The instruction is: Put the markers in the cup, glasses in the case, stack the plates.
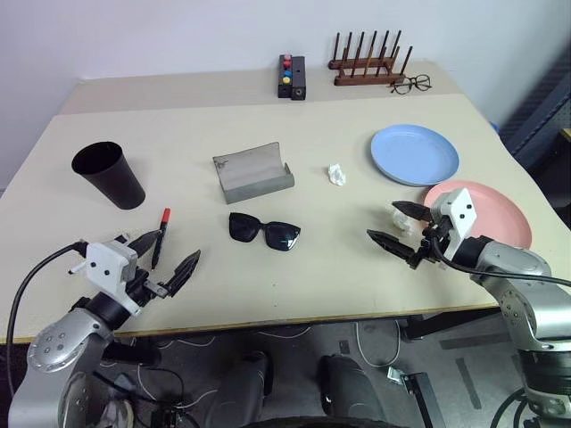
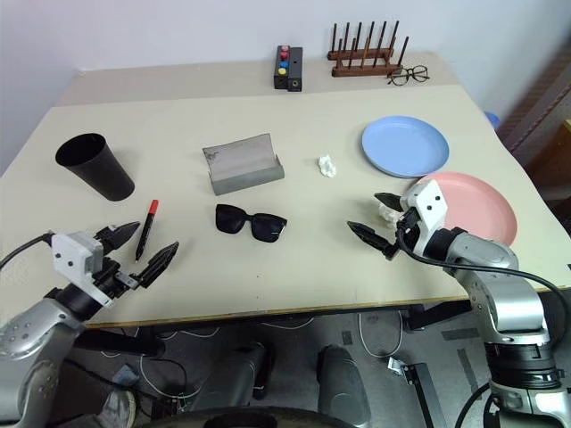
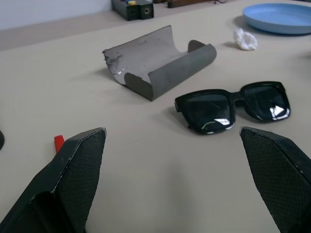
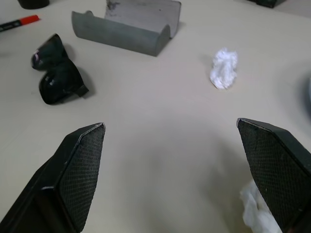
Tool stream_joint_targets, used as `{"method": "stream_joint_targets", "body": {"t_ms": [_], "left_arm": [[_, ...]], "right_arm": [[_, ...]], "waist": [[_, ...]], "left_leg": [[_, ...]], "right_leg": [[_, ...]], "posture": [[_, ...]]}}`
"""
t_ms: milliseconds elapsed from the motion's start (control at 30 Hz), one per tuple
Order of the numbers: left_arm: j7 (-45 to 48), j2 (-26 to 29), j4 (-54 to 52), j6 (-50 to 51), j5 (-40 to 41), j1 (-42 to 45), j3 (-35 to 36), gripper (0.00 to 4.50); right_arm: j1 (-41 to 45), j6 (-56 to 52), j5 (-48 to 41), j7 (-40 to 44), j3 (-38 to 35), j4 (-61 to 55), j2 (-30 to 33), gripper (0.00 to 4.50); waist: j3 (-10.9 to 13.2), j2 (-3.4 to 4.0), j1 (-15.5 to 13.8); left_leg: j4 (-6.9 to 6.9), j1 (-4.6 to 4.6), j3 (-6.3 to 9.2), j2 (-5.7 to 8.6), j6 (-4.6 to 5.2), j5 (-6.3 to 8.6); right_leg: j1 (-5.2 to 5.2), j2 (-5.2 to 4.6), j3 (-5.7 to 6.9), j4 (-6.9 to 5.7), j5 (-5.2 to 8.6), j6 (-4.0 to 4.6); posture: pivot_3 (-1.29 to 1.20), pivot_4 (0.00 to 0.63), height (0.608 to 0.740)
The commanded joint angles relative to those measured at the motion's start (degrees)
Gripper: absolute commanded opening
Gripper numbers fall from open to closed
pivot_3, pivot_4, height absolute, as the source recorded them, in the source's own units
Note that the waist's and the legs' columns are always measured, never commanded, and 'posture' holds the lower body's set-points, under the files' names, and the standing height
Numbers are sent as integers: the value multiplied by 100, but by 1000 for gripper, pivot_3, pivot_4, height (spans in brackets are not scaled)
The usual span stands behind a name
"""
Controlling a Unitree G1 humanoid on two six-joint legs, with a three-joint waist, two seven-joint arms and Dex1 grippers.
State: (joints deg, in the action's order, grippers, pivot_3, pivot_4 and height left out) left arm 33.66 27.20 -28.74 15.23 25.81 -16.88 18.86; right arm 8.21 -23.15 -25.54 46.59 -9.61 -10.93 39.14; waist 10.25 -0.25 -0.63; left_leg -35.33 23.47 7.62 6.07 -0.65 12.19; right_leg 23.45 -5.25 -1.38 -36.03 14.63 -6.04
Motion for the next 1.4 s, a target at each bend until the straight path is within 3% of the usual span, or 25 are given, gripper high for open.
{"method": "stream_joint_targets", "body": {"t_ms": [33, 300, 533, 700, 1200, 1400], "left_arm": [[-34, 67, 15, -133, 18, 108, 193, 4500], [-1054, -49, 256, 811, 1076, 939, 1139, 4500], [-2254, 129, -52, 2040, 758, 1450, 847, 4500], [-2354, 324, -54, 2708, 790, 1604, 566, 4500], [-3177, -121, 395, 4616, 1045, 2692, 512, 4500], [-3638, -583, 579, 4730, 862, 2821, 588, 4500]], "right_arm": [[171, 257, 41, 114, 50, -19, -37, 4431], [690, 243, 93, 26, 472, -107, -432, 4431], [1793, 189, -287, 1345, 1236, 146, -579, 4431], [2264, 258, -269, 1944, 1585, 341, -630, 4431], [2934, 845, 305, 2219, 1827, 1458, -959, 4431], [2996, 972, 398, 2206, 1829, 1593, -1052, 4431]], "waist": [[0, 0, 3], [0, 0, -7], [0, -1, 3], [1, -1, -8], [1, -1, 1], [1, -2, 7]], "left_leg": [[0, -1, 0, -1, 0, 0], [-1, -3, 3, 0, 0, -1], [-3, -6, 4, -2, -1, -3], [-1, -6, 5, 0, -1, -3], [0, -6, 6, 2, -7, -6], [2, -6, 6, 1, -10, -7]], "right_leg": [[0, 1, 0, -2, 0, 0], [-1, 2, 2, -4, -2, -2], [-1, 14, 2, -9, -10, -15], [-1, 15, 2, -8, -11, -18], [6, 22, 2, -14, -17, -24], [8, 23, 2, -17, -17, -25]], "posture": [[0, 150, 740], [0, 150, 740], [0, 150, 740], [0, 150, 740], [0, 150, 740], [0, 150, 740]]}}
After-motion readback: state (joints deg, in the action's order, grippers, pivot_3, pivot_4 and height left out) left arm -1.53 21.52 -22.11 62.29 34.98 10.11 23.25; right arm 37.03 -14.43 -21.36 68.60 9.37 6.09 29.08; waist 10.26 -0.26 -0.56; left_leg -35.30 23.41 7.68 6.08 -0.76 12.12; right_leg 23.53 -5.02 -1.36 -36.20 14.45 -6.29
